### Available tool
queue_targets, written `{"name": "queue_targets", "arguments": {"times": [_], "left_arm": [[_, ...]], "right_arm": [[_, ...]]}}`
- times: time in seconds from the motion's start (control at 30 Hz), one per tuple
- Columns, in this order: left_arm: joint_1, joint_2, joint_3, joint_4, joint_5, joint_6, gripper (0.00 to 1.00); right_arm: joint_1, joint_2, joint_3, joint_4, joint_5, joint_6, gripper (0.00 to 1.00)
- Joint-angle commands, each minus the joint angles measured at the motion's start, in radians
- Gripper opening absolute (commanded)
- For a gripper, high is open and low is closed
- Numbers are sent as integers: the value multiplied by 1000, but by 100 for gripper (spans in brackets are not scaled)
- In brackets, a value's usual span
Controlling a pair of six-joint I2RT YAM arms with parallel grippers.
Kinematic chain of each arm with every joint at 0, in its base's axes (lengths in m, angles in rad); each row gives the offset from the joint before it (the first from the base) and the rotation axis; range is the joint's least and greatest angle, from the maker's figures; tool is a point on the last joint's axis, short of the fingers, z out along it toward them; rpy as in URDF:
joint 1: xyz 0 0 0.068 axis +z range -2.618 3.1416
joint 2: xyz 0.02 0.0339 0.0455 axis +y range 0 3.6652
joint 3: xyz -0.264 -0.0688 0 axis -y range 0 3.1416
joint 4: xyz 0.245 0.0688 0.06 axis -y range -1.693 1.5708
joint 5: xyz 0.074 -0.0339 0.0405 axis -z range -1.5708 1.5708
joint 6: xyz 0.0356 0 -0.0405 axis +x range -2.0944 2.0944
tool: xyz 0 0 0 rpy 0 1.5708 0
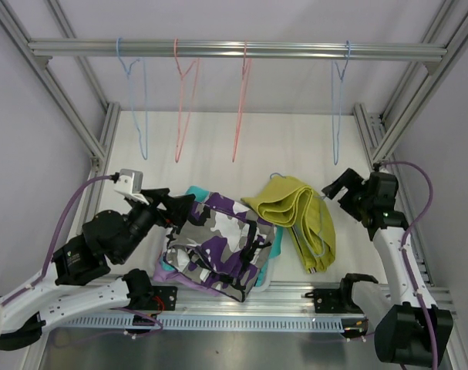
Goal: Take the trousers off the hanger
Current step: Pick up the hanger at the center of the board.
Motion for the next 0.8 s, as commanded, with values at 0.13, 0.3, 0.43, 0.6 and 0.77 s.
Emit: {"name": "queue_targets", "arguments": {"times": [0.13,0.3,0.43,0.6,0.77], "left_arm": [[8,-9,-5,-7,-37,27,88],[8,-9,-7,-8,-46,30,88],[8,-4,-7,-13,-51,33,89],[7,-4,-7,-11,-59,38,90],[8,3,-4,-19,-60,42,91]], "right_arm": [[-7,77,-175,224,-281,99,95],[-7,104,-241,402,-353,142,90],[-9,143,-252,494,-396,170,76],[-26,183,-280,638,-480,269,46],[-38,233,-292,724,-574,332,29]]}}
